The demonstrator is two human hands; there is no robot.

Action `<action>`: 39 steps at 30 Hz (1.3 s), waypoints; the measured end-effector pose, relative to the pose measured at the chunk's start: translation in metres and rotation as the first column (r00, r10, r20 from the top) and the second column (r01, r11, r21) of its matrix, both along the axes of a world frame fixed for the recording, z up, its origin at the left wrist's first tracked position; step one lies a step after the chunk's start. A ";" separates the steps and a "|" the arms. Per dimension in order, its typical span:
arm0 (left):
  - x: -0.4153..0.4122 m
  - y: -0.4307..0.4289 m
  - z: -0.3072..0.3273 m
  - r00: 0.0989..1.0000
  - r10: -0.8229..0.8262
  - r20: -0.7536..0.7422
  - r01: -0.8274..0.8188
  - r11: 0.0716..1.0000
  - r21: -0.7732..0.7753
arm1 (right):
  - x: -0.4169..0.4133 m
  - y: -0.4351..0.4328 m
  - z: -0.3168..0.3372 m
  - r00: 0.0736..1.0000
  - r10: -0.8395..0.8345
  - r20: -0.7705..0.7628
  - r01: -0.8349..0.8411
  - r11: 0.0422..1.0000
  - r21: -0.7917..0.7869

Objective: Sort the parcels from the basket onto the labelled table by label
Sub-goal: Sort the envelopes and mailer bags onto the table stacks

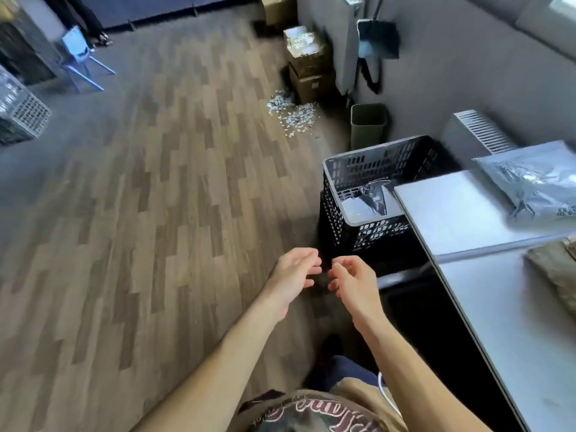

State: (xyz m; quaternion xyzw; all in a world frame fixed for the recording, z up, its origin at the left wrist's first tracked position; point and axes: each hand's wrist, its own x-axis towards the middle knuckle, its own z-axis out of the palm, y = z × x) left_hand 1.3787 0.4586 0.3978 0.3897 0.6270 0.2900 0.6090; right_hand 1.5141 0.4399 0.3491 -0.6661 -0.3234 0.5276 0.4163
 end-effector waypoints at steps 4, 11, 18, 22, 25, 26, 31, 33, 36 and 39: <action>0.003 0.078 0.002 1.000 0.010 0.001 -0.010 1.000 -0.010 | 0.001 0.085 0.010 0.999 -0.041 -0.017 0.041 0.999 0.030; 0.014 0.205 -0.029 0.997 -0.034 0.074 0.040 0.995 -0.089 | 0.009 0.187 -0.012 0.994 -0.102 0.045 0.105 0.991 -0.077; -0.001 0.357 -0.054 0.964 -0.230 0.130 0.247 0.961 -0.128 | -0.017 0.303 -0.031 0.946 -0.288 0.147 0.310 0.937 -0.163; -0.001 0.442 -0.044 0.930 -0.323 0.177 0.350 0.924 -0.152 | -0.045 0.356 -0.023 0.904 -0.399 0.153 0.425 0.879 -0.215; 0.014 0.488 -0.040 0.899 -0.383 0.210 0.416 0.897 -0.146 | -0.053 0.387 -0.019 0.875 -0.460 0.153 0.484 0.846 -0.224; 0.020 0.498 -0.040 0.889 -0.409 0.204 0.442 0.883 -0.157 | -0.053 0.394 -0.017 0.863 -0.481 0.152 0.504 0.834 -0.226; 0.056 0.520 -0.053 0.781 -0.605 0.153 0.624 0.750 -0.218 | -0.027 0.422 -0.023 0.763 -0.632 0.135 0.645 0.733 -0.214; 0.074 0.530 -0.052 0.728 -0.675 0.118 0.684 0.704 -0.192 | -0.009 0.434 -0.028 0.714 -0.692 0.104 0.696 0.687 -0.207; 0.097 0.550 -0.042 0.646 -0.763 -0.007 0.750 0.636 -0.183 | 0.016 0.449 -0.034 0.648 -0.760 0.039 0.743 0.621 -0.250; 0.118 0.565 -0.039 0.615 -0.787 -0.045 0.775 0.614 -0.149 | 0.038 0.466 -0.039 0.571 -0.819 -0.058 0.787 0.566 -0.245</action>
